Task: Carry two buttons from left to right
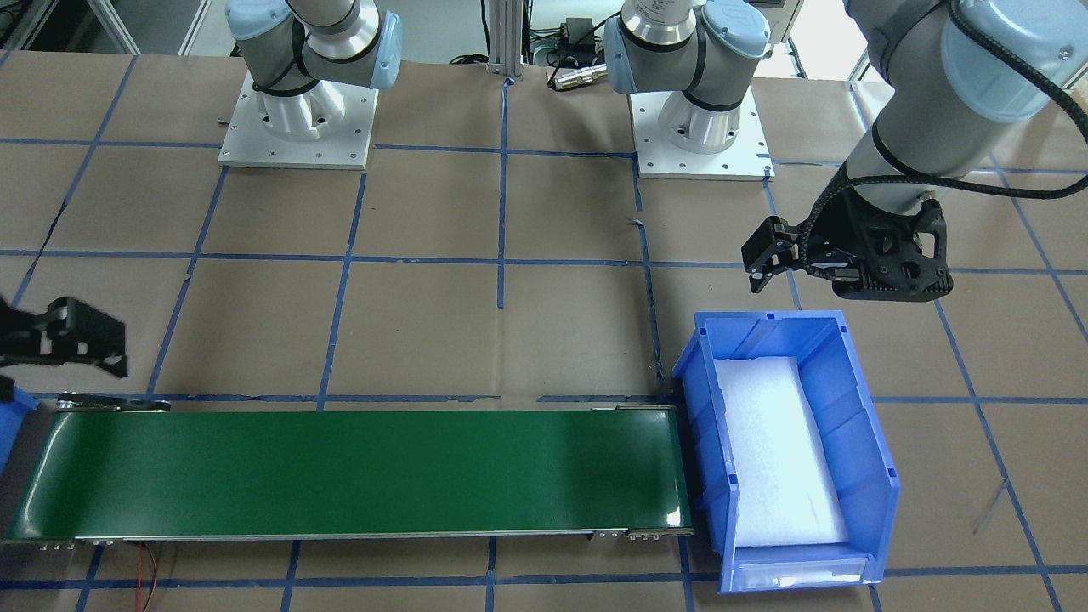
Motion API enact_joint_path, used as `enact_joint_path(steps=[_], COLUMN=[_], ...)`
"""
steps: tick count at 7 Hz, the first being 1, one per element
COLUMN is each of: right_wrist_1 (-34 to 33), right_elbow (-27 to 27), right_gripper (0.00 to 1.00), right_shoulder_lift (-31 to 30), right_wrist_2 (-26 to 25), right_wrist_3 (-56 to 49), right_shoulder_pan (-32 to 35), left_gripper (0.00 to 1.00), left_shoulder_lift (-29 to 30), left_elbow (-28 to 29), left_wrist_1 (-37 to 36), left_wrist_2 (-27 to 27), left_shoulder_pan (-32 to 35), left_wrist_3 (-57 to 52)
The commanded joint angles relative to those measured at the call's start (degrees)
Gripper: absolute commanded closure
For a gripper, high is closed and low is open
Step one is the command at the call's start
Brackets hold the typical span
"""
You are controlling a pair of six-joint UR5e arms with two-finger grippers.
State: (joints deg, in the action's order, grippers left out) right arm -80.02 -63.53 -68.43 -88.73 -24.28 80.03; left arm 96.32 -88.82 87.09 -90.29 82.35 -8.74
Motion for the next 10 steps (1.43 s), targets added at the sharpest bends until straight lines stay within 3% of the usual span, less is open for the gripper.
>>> enact_joint_path(steps=[1,2,3,5,10], right_wrist_1=[-6.3,-12.6,-12.3,-11.4,-8.9], right_elbow=[-22.0,-29.6,-31.0,-28.0,-23.7], right_gripper=[0.00,0.00,0.00,0.00,0.01], right_shoulder_lift=[-15.4,-19.3,-20.3,-21.6,-21.8], right_wrist_2=[0.7,0.5,-0.5,-3.8,-3.6], right_wrist_3=[0.3,1.9,3.1,2.6,5.8], right_shoulder_pan=[2.8,3.3,3.2,2.8,6.8], left_gripper=[0.00,0.00,0.00,0.00,0.00], left_shoulder_lift=[0.0,-0.1,-0.1,-0.1,-0.1], left_elbow=[0.0,0.0,0.0,0.0,-0.1], left_wrist_1=[0.0,0.1,0.1,0.1,0.1], left_wrist_2=[-0.1,0.0,0.0,0.0,0.0], left_shoulder_pan=[0.0,0.0,0.0,0.1,0.1], left_wrist_3=[0.0,0.0,0.0,0.0,0.0])
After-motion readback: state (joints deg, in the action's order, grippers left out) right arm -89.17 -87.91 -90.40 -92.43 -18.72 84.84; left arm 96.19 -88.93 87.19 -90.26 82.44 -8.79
